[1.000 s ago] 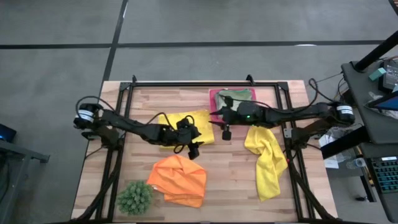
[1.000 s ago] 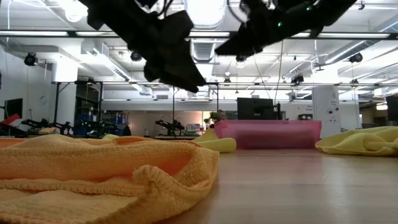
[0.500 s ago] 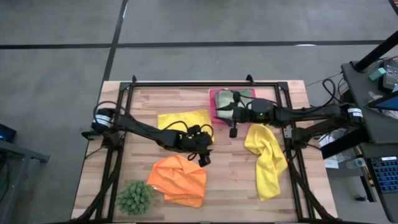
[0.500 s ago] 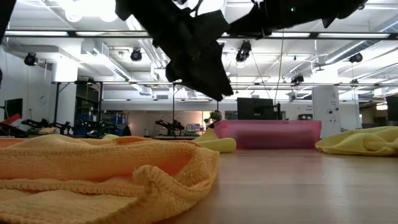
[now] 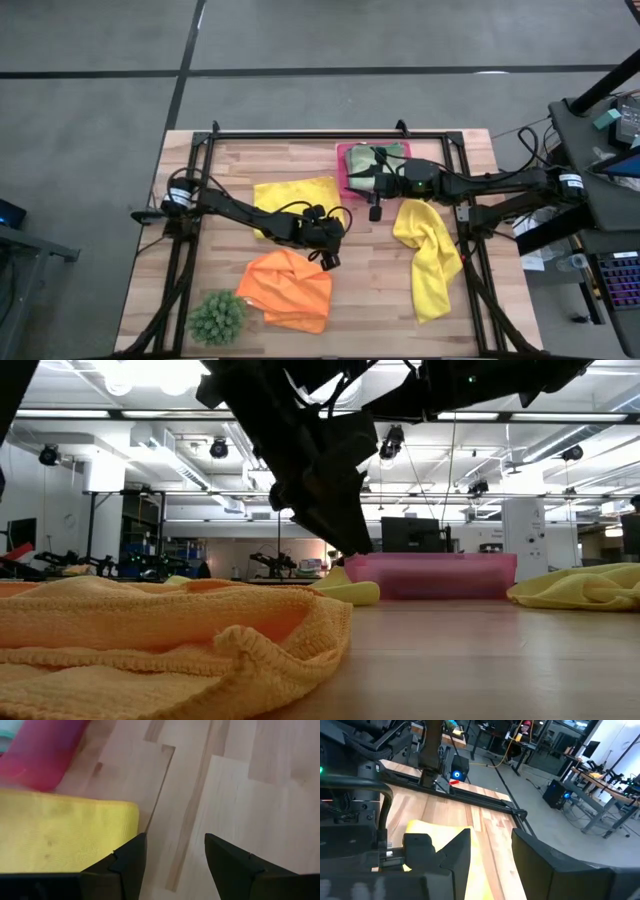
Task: Fold microfiber towels
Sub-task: Fold the top yellow microfiber cloth
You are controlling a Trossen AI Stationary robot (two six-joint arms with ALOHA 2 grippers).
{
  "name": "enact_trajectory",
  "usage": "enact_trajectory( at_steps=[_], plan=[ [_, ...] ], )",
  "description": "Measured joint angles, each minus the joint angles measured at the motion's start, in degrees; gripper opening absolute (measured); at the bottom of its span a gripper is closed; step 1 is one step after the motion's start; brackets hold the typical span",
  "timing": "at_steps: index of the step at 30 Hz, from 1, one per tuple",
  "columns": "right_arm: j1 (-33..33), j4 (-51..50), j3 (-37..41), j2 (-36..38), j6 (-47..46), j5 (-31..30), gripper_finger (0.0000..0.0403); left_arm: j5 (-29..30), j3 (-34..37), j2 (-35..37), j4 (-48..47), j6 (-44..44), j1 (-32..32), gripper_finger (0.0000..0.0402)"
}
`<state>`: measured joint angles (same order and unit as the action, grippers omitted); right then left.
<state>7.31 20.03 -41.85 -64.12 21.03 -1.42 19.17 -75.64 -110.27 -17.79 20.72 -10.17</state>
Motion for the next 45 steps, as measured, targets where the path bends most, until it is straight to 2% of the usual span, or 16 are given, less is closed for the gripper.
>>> enact_trajectory(
  at_steps=[12, 24, 30, 36, 40, 45],
  plan=[
    [0.3, -0.5, 0.1, 0.0, 0.6, -0.1, 0.0141, 4.6, 0.4, 0.0, 1.2, -3.1, 0.4, 0.0184],
    [0.8, -0.6, 1.0, -0.1, 0.6, -0.1, 0.0141, 6.9, 9.8, -0.3, 21.3, -6.2, 3.0, 0.0184],
    [1.3, -0.5, 1.0, -0.1, 0.6, -0.1, 0.0141, 5.0, 9.0, -6.8, 27.8, -9.3, 4.1, 0.0184],
    [1.7, -0.9, 1.2, -0.1, -0.1, -0.1, 0.0141, 8.2, 6.9, -10.3, 25.4, -7.6, 4.1, 0.0181],
    [1.9, -1.3, 1.3, -0.1, -0.1, -0.1, 0.0141, 8.3, 7.4, -10.4, 25.4, -5.5, 4.1, 0.0147],
    [1.9, -1.3, 1.3, -0.1, 0.0, -0.1, 0.0141, 8.8, 7.6, -10.2, 24.7, -4.5, 4.2, 0.0058]
  ],
)
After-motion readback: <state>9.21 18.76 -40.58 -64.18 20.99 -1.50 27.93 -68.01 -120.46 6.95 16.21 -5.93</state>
